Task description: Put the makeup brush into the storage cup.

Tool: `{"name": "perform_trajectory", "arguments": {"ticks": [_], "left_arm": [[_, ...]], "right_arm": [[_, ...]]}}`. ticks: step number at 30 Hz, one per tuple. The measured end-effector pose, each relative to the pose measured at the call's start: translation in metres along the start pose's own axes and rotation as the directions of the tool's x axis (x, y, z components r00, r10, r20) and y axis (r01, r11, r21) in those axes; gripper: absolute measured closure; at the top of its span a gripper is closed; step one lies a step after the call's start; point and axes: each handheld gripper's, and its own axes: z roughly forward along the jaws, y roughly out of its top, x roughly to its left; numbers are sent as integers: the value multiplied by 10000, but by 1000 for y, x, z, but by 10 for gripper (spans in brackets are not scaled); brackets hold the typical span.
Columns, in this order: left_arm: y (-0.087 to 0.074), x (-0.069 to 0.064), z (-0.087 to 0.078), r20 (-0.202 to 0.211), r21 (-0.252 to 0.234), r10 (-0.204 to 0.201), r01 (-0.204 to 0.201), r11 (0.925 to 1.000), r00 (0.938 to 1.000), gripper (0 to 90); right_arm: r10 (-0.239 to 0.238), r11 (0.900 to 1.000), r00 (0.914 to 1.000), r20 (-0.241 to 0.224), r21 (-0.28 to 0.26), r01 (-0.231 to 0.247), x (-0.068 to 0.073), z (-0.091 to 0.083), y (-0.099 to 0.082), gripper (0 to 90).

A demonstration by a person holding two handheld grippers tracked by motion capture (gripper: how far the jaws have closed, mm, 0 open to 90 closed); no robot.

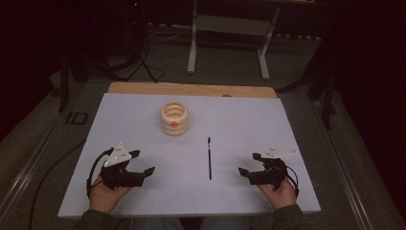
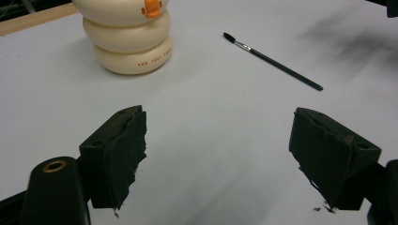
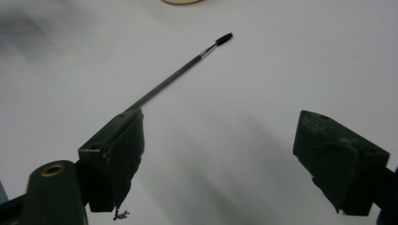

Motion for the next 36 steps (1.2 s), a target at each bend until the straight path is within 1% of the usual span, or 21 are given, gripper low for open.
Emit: {"name": "perform_trajectory", "arguments": {"ticks": [3,7,9,10,11,13,15,16,20,21,22,23,24,26,27,32,33,35,36], "left_arm": [[0,-1,0,-1,-13,20,-20,10000,10000,194],[1,-2,1,20,-10,60,-60,10000,10000,195],[2,-2,2,13,-23,100,-100,9999,9999,194],[2,-2,2,16,-25,106,-106,9999,9999,194],[2,-2,2,18,-32,109,-109,9999,9999,195],[3,-2,2,25,-51,110,-110,9999,9999,194],[3,-2,2,23,-69,83,-83,9999,10000,195],[3,-2,1,29,-78,76,-75,9999,10000,195],[3,-2,1,22,-99,69,-69,9999,10000,195],[3,-2,1,27,-140,62,-61,9999,10000,195],[3,-2,1,29,-145,55,-55,9999,10000,195],[3,-2,1,30,-134,75,-74,9999,10000,195],[3,-2,1,30,-134,78,-78,9999,10000,195],[3,-1,1,32,-137,80,-80,9999,10000,195],[3,-1,1,38,-148,77,-77,9999,10000,195],[3,-2,1,57,-118,111,-110,9999,9999,195],[3,-2,2,62,-122,101,-100,9999,9999,195],[3,-3,2,64,-126,117,-116,9999,9999,195],[3,-3,2,68,-114,117,-116,9999,9999,195]], "right_arm": [[96,9998,10000,-10,188,-96,3,4,5,183],[14,9996,9999,113,292,-18,4,9,9,183],[35,9990,9999,114,453,-40,7,15,16,187],[35,9990,9999,114,453,-40,7,15,16,187],[114,9984,9999,55,548,-117,8,19,22,210],[87,9984,10000,-12,567,-86,10,22,24,218],[100,9980,9999,50,621,-103,12,27,30,224],[130,9974,9999,11,703,-130,15,33,36,229],[228,9960,9997,54,867,-232,17,39,41,242],[252,9952,9997,32,948,-254,17,43,44,256],[305,9927,9995,117,1168,-317,19,50,50,260],[313,9917,9994,156,1241,-330,20,53,52,276],[389,9881,9990,216,1480,-417,22,60,56,289],[401,9851,9989,261,1665,-439,23,67,60,313],[401,9851,9989,261,1665,-439,23,67,60,313],[475,9822,9988,89,1813,-483,26,80,67,336],[525,9800,9986,-23,1924,-510,27,87,70,348],[594,9784,9982,-8,1983,-580,28,89,71,349],[598,9770,9982,-41,2051,-577,29,92,73,367]]}}
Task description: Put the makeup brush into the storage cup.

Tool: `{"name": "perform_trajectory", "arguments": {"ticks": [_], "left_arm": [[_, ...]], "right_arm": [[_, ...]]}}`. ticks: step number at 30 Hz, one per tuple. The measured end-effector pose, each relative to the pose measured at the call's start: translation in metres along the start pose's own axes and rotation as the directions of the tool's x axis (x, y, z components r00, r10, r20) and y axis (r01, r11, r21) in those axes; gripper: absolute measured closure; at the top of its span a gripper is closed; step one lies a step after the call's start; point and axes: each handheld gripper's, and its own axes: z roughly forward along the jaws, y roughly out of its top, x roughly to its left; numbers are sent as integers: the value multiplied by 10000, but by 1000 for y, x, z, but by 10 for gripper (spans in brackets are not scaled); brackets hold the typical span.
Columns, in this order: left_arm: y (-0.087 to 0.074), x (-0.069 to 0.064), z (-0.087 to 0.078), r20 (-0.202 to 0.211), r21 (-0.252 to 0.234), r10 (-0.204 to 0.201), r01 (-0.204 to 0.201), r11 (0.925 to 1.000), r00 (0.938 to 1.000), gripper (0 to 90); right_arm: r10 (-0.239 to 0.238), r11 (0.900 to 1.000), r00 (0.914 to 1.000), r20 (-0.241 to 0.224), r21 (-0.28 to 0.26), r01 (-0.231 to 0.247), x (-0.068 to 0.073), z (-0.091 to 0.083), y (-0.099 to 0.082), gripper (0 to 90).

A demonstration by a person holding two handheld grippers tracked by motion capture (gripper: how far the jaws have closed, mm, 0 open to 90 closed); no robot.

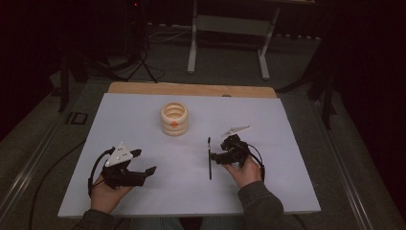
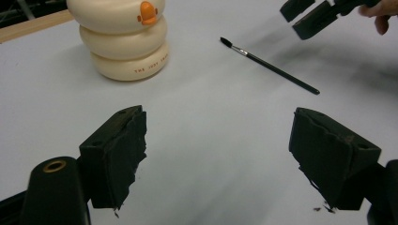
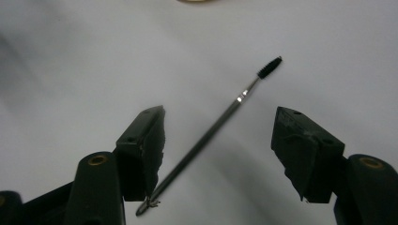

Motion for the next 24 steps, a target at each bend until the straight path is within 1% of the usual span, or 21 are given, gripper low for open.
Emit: {"name": "perform_trajectory", "arguments": {"ticks": [6,7,9,11,12,21,23,24], "left_arm": [[0,0,0,6,-3,-15,15,10000,10000,195],[0,0,0,10,-1,-15,15,10000,10000,195],[0,0,0,11,-1,-19,19,10000,10000,195],[0,0,0,11,-7,-16,16,10000,10000,195],[0,0,0,12,-7,-18,18,10000,10000,195],[0,0,0,-5,-14,-27,27,10000,10000,196],[0,0,0,-4,-7,-34,34,10000,10000,196],[0,0,0,-6,1,-29,29,10000,10000,196]], "right_arm": [[227,9988,9997,-10,424,-226,2,14,6,425],[349,9971,9994,20,675,-350,2,19,7,470],[407,9963,9992,-2,760,-406,2,21,6,481],[624,9925,9980,60,1051,-627,3,29,5,521],[624,9925,9980,60,1051,-627,3,29,5,521],[701,9842,9967,401,1601,-757,5,45,6,615],[569,9809,9966,603,1828,-671,7,49,7,647],[464,9810,9962,738,1849,-594,9,51,6,676]]}}
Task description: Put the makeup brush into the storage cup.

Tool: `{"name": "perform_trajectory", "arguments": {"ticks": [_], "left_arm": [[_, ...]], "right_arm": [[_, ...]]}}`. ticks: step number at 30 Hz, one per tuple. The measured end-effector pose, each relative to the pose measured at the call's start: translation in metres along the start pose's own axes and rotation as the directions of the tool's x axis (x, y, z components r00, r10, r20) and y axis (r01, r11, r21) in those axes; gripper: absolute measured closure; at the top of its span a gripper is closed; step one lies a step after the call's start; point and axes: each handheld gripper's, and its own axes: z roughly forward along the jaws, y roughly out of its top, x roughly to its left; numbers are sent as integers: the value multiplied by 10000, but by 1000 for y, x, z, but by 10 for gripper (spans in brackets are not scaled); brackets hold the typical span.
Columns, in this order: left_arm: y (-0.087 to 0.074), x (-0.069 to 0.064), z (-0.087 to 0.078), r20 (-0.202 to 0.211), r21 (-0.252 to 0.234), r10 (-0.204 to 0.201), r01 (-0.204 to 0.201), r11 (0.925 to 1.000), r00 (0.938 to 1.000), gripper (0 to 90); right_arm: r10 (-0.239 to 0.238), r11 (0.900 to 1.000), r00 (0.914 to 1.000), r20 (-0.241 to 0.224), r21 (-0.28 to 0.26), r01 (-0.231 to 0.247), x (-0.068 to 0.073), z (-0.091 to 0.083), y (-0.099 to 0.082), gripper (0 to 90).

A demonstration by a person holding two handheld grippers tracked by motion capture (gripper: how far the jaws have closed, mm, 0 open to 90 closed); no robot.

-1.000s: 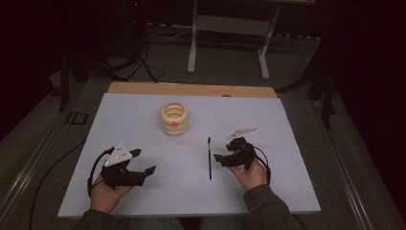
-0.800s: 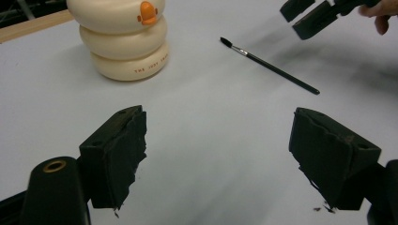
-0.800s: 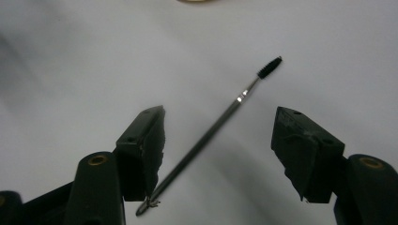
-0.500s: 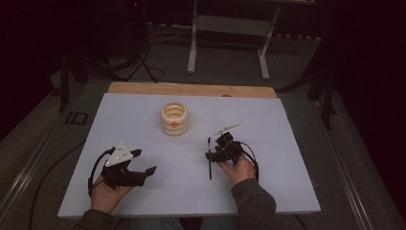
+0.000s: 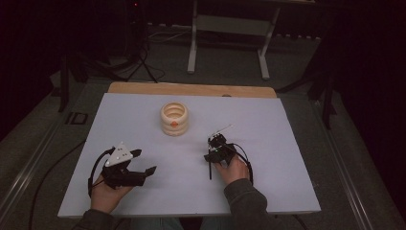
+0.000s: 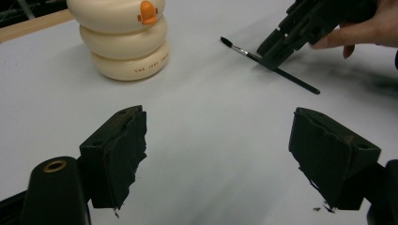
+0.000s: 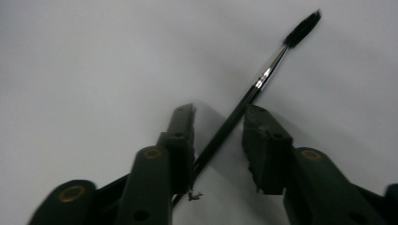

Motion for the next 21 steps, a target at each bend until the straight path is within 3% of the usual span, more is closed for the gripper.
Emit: {"name": "perform_trajectory", "arguments": {"ticks": [1,5,11,16,21], "left_arm": [[0,0,0,-6,-2,-2,2,10000,10000,196],[0,-1,0,-8,19,60,-60,10000,10000,196],[1,-2,1,14,52,62,-62,10000,10000,196],[1,-2,1,13,49,70,-70,10000,10000,197],[1,-2,1,-3,60,89,-89,9999,10000,198]], "right_arm": [[-170,9999,9991,385,20,169,2,0,0,740],[-80,9999,9975,699,-75,85,4,1,-2,773],[462,9988,9958,794,-194,-448,3,0,-3,823],[327,9994,9919,1226,-103,-317,8,1,-1,851],[455,9989,9945,939,-184,-439,4,1,-2,856]]}}
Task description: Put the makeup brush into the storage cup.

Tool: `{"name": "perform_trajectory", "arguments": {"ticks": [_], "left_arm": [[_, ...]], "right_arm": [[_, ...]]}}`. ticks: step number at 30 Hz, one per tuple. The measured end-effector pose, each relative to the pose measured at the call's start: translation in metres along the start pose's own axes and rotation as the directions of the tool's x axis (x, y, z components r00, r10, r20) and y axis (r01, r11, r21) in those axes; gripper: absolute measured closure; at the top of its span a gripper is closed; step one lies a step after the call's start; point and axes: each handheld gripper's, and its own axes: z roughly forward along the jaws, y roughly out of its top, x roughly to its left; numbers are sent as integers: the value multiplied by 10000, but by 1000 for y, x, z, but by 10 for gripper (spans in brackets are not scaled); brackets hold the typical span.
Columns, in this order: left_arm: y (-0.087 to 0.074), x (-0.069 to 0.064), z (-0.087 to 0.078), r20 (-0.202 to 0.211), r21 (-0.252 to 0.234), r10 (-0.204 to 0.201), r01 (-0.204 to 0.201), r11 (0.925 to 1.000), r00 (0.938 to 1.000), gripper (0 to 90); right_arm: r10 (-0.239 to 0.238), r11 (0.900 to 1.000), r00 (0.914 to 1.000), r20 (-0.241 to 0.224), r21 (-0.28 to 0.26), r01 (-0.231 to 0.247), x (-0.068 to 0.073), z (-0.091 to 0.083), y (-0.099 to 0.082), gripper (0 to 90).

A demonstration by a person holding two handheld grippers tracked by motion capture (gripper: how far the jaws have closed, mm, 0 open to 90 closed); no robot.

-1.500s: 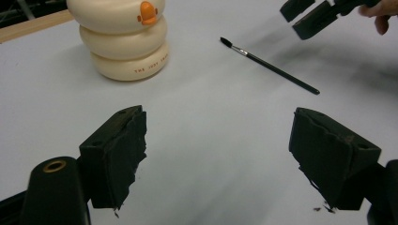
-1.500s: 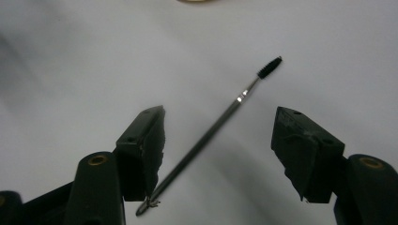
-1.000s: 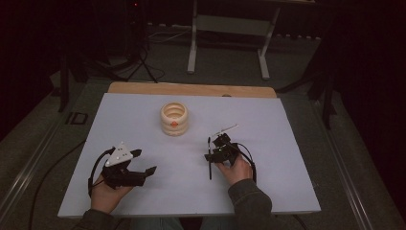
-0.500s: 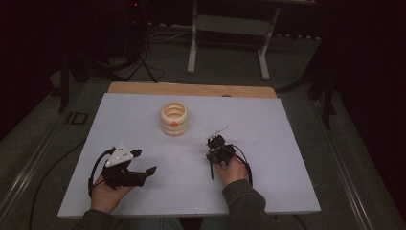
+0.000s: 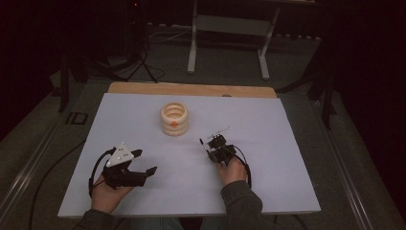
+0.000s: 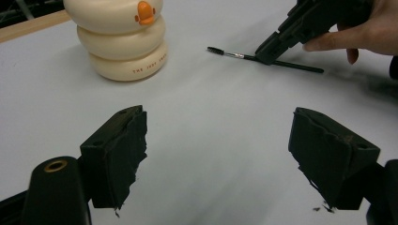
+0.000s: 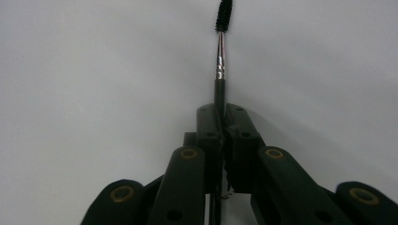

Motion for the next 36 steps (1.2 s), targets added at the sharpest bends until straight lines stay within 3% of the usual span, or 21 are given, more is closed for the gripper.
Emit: {"name": "perform_trajectory", "arguments": {"ticks": [13,16,22,26,30,36], "left_arm": [[1,0,0,-22,-4,33,-33,10000,10000,200],[1,1,1,-1,-6,8,-8,10000,10000,200],[1,1,2,14,58,33,-33,10000,10000,200],[2,-1,3,44,62,81,-82,9999,10000,200],[2,-1,3,74,48,91,-92,9999,9999,200],[2,0,3,156,55,75,-76,10000,9999,200]], "right_arm": [[-812,9966,9947,-630,82,818,-7,-2,-2,852],[-1102,9938,9926,-517,66,1107,-5,-2,-2,842],[-1239,9922,9905,-594,63,1245,-6,-2,-3,839],[-1585,9864,9870,-252,393,1594,0,-1,2,857],[-1519,9858,9876,-389,662,1542,-1,-1,6,858],[-1460,9886,9869,-691,277,1482,-7,-6,6,858]]}}
